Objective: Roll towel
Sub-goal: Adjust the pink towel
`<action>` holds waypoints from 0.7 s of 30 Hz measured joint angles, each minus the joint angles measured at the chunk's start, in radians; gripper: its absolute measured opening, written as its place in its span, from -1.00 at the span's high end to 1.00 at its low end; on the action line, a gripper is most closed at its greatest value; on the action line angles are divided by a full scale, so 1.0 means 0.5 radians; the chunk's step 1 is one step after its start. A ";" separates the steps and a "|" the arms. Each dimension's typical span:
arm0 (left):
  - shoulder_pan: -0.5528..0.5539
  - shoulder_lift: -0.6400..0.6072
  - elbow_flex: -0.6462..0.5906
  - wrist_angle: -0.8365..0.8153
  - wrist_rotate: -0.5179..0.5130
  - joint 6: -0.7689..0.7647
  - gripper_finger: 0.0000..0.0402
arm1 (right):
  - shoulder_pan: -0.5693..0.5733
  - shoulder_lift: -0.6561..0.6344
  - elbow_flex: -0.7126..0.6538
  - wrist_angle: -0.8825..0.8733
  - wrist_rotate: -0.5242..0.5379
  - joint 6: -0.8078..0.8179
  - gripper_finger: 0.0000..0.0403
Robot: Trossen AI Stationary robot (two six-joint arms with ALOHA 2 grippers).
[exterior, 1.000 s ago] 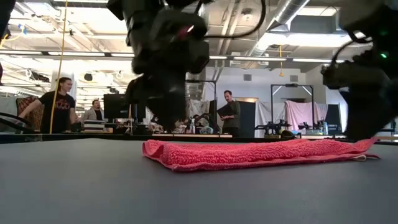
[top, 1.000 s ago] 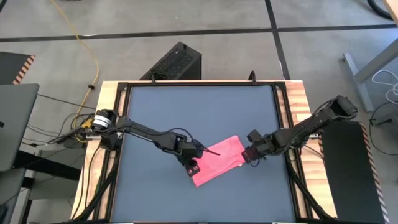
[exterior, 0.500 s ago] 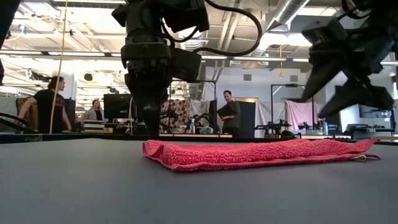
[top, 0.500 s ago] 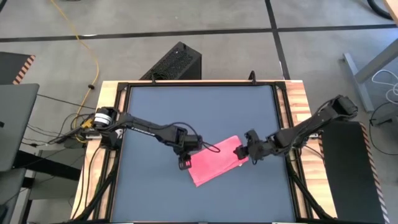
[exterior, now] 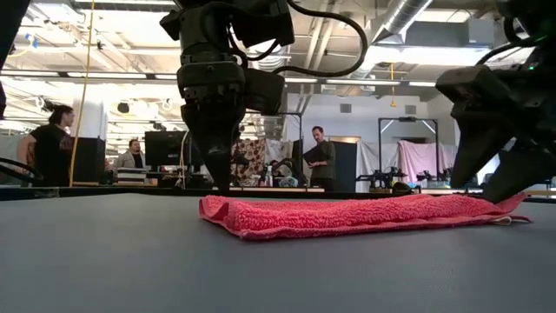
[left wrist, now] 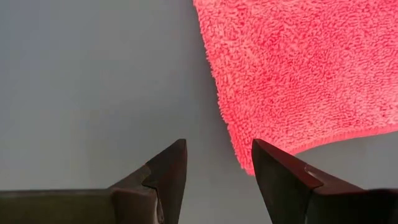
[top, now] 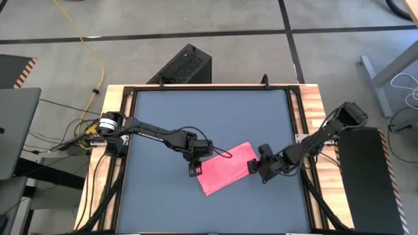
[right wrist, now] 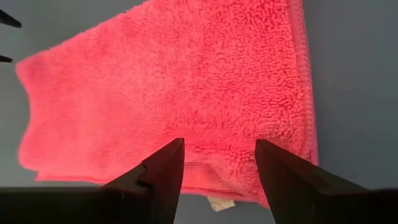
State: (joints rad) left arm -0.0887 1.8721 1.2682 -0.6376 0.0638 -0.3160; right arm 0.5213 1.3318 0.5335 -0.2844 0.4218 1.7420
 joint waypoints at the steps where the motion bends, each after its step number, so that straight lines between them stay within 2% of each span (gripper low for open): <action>1: 0.000 0.001 0.000 0.003 -0.001 -0.005 0.15 | 0.001 0.015 0.000 -0.007 -0.001 -0.008 -0.07; 11: -0.007 0.001 0.000 0.002 0.020 -0.196 0.16 | -0.040 0.158 0.010 -0.167 0.002 -0.036 0.03; 21: -0.065 0.001 0.000 0.159 0.076 -0.361 0.16 | -0.363 0.160 0.003 -0.200 0.065 -0.532 0.12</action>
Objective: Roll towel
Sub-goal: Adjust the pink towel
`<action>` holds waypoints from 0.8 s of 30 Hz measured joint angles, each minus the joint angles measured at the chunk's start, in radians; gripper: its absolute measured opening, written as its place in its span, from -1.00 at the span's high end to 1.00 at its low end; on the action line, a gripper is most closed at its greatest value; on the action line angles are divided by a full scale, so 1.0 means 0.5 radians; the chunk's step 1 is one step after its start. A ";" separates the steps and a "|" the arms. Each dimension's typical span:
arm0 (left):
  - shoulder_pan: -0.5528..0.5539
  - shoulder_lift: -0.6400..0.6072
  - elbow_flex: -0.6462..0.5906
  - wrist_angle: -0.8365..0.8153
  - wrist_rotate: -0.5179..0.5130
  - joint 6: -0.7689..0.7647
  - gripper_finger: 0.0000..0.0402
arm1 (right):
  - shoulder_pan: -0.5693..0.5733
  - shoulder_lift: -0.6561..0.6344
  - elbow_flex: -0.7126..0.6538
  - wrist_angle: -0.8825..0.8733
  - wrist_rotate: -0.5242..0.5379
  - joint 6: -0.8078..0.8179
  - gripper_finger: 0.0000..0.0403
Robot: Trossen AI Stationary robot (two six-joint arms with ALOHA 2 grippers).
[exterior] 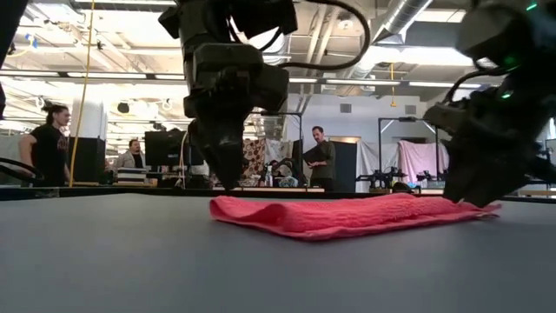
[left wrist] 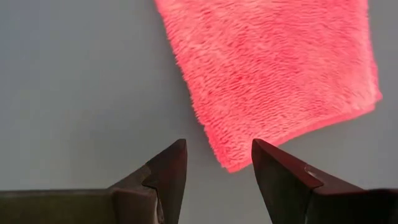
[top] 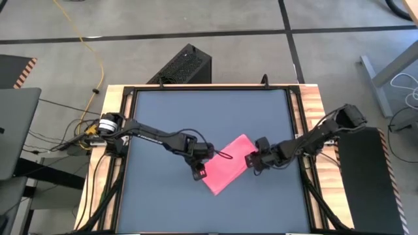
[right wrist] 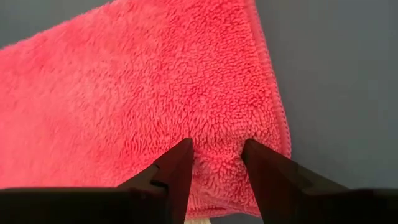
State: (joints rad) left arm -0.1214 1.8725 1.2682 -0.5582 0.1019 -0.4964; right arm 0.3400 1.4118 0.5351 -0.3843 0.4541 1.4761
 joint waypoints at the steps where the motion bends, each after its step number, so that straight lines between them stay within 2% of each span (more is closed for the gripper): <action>1: -0.006 0.000 0.000 0.024 0.000 -0.016 0.16 | -0.038 0.000 -0.002 0.010 0.004 -0.047 0.12; 18: -0.011 0.001 0.000 0.122 -0.013 -0.083 0.16 | -0.600 0.007 -0.009 0.715 -0.039 -0.780 0.13; 24: -0.011 0.001 0.000 0.117 -0.020 -0.070 0.16 | -0.748 0.006 -0.007 0.719 -0.268 -0.869 0.13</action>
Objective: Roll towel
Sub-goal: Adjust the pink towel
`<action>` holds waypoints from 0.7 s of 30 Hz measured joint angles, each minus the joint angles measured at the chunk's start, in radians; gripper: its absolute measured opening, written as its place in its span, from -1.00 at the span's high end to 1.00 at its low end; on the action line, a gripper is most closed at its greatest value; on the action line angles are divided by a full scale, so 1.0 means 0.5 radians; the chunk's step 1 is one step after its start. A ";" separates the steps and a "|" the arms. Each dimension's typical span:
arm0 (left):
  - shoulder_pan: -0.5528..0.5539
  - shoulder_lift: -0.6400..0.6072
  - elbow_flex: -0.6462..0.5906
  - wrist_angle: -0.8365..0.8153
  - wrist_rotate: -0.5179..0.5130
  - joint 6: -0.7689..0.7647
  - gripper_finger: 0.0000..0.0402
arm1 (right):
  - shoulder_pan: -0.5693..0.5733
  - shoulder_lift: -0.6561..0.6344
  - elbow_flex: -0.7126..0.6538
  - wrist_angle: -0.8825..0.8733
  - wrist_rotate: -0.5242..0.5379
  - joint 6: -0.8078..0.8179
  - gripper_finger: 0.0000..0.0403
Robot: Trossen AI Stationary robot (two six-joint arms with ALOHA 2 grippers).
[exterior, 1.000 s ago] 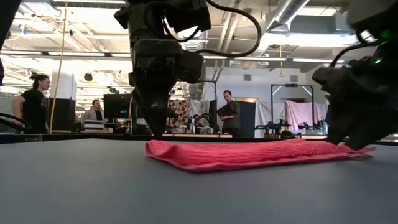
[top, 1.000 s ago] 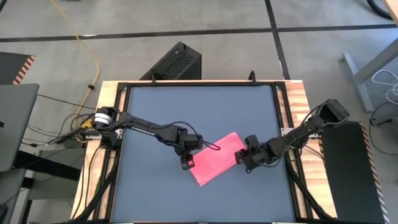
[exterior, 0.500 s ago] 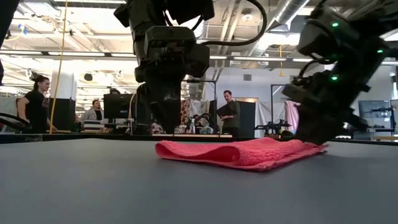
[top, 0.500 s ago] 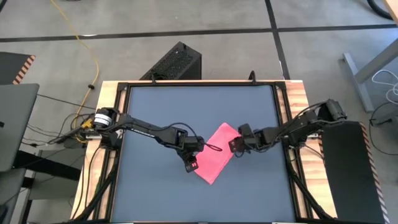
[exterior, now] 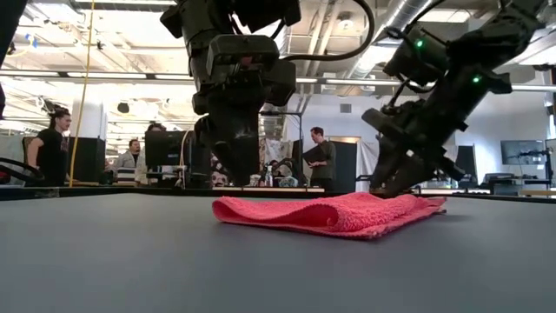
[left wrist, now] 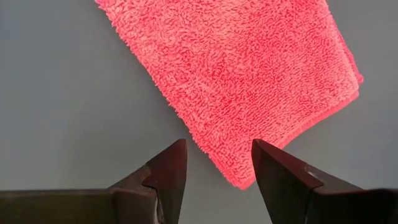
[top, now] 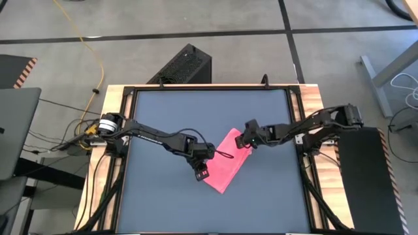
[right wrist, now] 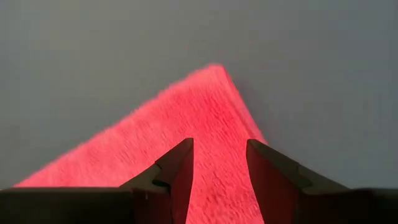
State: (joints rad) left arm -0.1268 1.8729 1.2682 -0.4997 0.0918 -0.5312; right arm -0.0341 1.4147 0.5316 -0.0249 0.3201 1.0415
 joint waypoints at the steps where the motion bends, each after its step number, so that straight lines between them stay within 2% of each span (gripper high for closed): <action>1: 0.000 0.000 0.000 -0.007 -0.003 0.001 0.16 | 0.000 0.000 0.000 -0.034 -0.051 0.007 0.13; 7: 0.001 0.000 0.000 -0.028 -0.005 0.053 0.16 | 0.137 -0.070 0.001 -0.105 -0.122 0.159 0.13; 11: 0.001 0.000 0.000 -0.054 -0.028 0.075 0.16 | 0.241 -0.192 0.002 -0.137 -0.042 0.230 0.13; 14: 0.001 0.000 0.000 -0.053 -0.045 0.097 0.16 | 0.294 -0.302 0.002 -0.245 0.055 0.255 0.13; 21: 0.029 0.000 0.000 -0.050 -0.057 0.151 0.16 | 0.421 -0.414 0.003 -0.652 0.081 0.453 0.13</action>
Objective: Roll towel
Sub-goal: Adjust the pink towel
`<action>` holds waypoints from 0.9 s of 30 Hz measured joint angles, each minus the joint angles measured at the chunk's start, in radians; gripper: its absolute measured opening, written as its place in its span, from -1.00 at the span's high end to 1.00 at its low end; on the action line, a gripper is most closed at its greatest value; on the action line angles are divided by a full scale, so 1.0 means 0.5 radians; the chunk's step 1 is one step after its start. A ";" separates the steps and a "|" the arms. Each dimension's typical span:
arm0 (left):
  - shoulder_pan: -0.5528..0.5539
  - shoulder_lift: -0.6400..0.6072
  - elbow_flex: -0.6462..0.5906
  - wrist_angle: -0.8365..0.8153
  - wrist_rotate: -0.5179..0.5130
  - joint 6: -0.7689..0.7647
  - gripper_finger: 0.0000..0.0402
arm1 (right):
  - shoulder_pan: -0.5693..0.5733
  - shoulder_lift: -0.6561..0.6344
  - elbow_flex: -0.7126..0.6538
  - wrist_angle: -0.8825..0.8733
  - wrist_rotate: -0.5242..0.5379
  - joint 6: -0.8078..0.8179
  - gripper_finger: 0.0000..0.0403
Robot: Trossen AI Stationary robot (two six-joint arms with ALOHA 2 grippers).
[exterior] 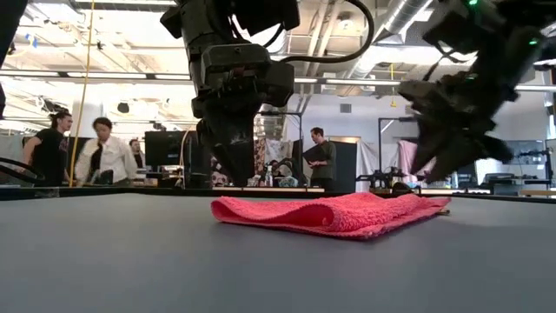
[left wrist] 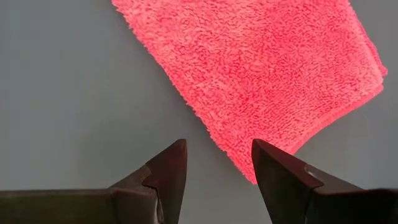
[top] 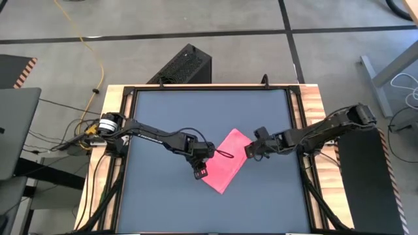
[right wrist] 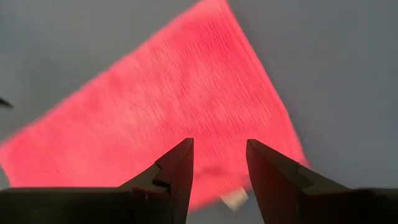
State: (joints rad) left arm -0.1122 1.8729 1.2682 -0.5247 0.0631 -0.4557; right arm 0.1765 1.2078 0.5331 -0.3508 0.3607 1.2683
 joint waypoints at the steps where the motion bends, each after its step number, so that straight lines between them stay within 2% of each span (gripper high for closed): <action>1: 0.003 0.000 0.000 0.000 -0.001 0.000 0.16 | 0.023 0.008 0.000 -0.057 0.008 0.039 0.13; 7: 0.012 0.000 0.000 0.004 0.000 0.013 0.16 | 0.112 0.089 0.000 -0.204 0.111 0.233 0.13; 11: 0.011 0.000 0.000 0.013 0.002 0.014 0.16 | 0.104 0.115 0.000 -0.152 0.175 0.244 0.13; 19: 0.012 0.000 0.000 0.022 0.001 0.014 0.16 | 0.020 0.109 0.000 -0.033 0.175 0.226 0.13; 27: 0.012 0.000 0.000 0.022 0.002 0.011 0.16 | 0.027 0.113 0.000 0.067 0.187 0.223 0.13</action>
State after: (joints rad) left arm -0.1062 1.8729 1.2682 -0.5136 0.0639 -0.4500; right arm 0.1902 1.2644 0.5331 -0.3172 0.4540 1.3800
